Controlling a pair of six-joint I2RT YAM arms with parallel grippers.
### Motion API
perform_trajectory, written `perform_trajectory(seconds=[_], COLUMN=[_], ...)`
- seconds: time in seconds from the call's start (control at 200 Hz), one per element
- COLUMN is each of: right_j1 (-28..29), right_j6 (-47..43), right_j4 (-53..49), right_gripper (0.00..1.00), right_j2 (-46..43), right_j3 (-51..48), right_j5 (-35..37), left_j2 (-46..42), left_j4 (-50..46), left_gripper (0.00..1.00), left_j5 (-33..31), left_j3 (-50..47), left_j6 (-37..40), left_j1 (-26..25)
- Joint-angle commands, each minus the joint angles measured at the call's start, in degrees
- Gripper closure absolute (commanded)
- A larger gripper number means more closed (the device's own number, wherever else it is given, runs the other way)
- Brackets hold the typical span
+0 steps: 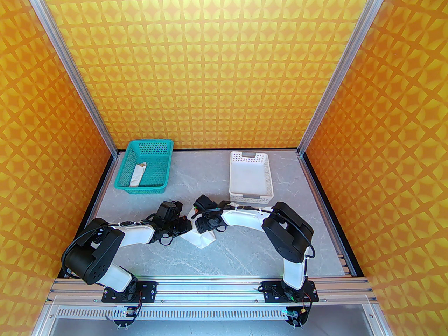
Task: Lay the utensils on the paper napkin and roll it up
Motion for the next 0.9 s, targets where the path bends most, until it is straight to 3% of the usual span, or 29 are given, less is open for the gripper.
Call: perform_trajectory(seconds=[0.0,0.545,0.895], right_j1=[-1.47,-2.72,-2.58], right_j6=[-0.48,-1.26,-1.42], right_j4=[-5.01,-2.58,-1.7], right_gripper=[0.44,0.52,0.52], right_j2=[0.47,2.19,2.82], right_j3=[-3.9,-6.2,-6.23], right_j5=[3.86,-0.29,-2.61], left_j2=[1.77,1.35,-7.23], left_j4=[-7.3,-7.58,-14.82], left_gripper=[1.0,1.0,0.84], left_j5=[-2.82,-2.83,-2.92], left_j3=[-1.31,-0.87,2.23], left_j6=[1.43,1.54,3.77], left_j1=[-0.15,-0.15,0.74])
